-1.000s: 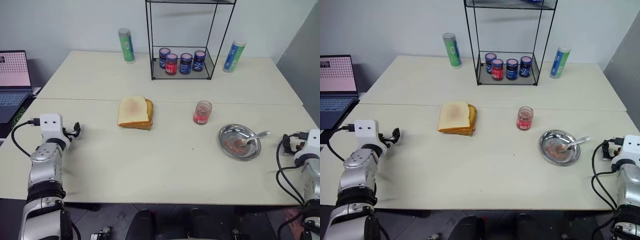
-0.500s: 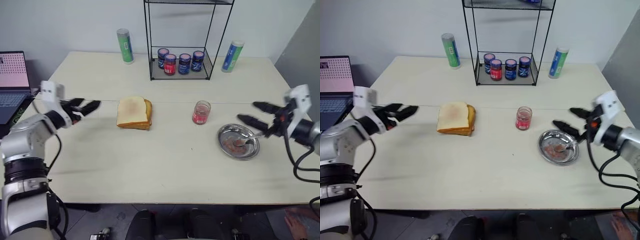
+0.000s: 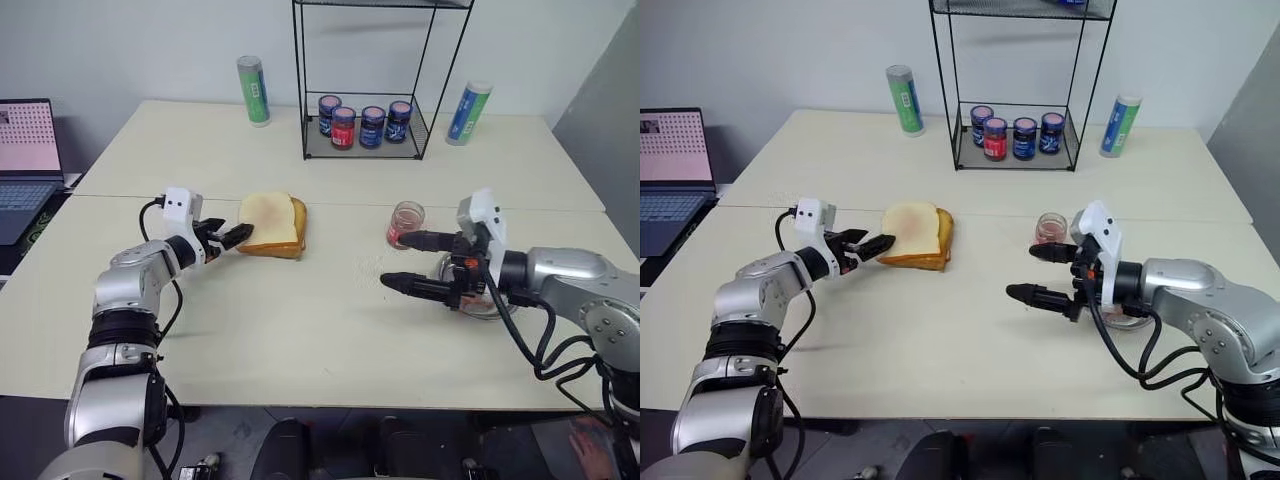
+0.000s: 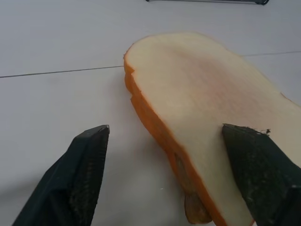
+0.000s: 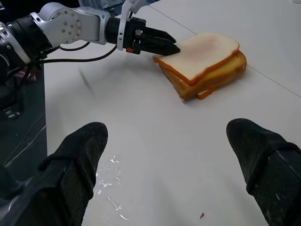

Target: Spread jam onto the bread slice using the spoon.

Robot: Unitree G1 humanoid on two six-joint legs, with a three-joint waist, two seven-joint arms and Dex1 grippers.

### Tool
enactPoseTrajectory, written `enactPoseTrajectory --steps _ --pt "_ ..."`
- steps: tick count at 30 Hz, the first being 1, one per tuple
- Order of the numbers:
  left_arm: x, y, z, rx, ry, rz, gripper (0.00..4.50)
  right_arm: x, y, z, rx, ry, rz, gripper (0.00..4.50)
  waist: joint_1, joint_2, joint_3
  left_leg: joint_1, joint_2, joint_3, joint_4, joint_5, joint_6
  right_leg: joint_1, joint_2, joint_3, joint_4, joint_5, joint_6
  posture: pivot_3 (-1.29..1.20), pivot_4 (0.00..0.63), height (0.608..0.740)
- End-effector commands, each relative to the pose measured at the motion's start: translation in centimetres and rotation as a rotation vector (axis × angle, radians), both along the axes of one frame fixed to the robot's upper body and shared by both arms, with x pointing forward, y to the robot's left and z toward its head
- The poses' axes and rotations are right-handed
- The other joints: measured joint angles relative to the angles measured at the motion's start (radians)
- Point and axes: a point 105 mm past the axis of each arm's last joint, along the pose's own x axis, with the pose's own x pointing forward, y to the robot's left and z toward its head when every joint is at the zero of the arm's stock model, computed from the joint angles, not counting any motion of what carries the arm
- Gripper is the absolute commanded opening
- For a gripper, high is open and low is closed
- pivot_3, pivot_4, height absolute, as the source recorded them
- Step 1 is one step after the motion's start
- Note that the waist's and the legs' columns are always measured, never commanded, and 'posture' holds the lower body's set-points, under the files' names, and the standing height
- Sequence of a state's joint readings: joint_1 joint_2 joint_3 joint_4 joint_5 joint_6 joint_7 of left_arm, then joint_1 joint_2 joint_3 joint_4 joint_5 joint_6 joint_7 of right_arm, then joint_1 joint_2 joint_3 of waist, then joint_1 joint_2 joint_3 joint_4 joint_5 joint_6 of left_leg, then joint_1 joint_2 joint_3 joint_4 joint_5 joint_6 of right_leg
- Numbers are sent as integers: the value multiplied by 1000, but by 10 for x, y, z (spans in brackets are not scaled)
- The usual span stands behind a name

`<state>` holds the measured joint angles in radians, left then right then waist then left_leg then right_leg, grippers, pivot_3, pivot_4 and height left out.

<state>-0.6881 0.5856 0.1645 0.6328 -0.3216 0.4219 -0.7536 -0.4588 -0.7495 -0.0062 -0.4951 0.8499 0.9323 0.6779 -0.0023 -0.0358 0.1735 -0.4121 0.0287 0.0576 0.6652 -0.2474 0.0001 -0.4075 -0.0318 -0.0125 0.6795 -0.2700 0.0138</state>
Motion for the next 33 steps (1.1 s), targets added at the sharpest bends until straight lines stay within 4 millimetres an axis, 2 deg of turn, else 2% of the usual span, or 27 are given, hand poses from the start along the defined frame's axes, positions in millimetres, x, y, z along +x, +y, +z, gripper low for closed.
enactPoseTrajectory --steps 1,12,16,21,24,27,29,30,33 --pt "4 -2 18 5 -67 -23 2957 -2 5 9 9 -44 16 4500 0 0 0 0 0 0 0 0 0 0 0 0 0 0 0 0 150 740" --pt "9 -1 19 22 -76 -21 700 4 1 12 20 -61 -19 4500 0 0 0 0 0 0 0 0 0 0 0 0 0 0 0 0 150 740" --pt "10 -1 20 26 -82 -23 28 7 -4 12 20 -66 -38 4500 0 0 0 0 0 0 0 0 0 0 0 -1 0 0 0 0 150 740" --pt "12 0 28 36 -98 -6 28 8 -6 13 24 -73 -46 4500 0 0 0 0 0 -1 0 0 0 0 0 -1 0 0 0 0 150 740" --pt "13 1 40 24 -127 -6 28 9 -7 14 24 -75 -50 4500 0 0 0 0 0 -1 0 0 0 0 0 -1 0 0 0 0 150 740" --pt "11 0 64 -35 -176 -22 28 10 -8 14 25 -75 -54 4500 0 0 0 -1 0 -1 0 0 0 -1 0 -1 0 0 0 0 150 740" --pt "6 -3 89 -107 -223 -52 28 10 -10 15 25 -76 -59 4500 0 -1 0 -2 0 -1 0 0 0 -2 0 -1 0 0 0 0 150 740" --pt "0 -9 102 -135 -239 -103 28 11 -11 15 25 -76 -61 4500 0 -1 0 -3 0 -1 1 0 0 -3 0 -1 1 0 0 0 150 740" --pt "-18 -27 119 -173 -245 -236 28 12 -14 17 25 -76 -65 4500 -1 -1 1 -4 0 -1 1 0 0 -3 0 -1 0 0 0 0 150 740"
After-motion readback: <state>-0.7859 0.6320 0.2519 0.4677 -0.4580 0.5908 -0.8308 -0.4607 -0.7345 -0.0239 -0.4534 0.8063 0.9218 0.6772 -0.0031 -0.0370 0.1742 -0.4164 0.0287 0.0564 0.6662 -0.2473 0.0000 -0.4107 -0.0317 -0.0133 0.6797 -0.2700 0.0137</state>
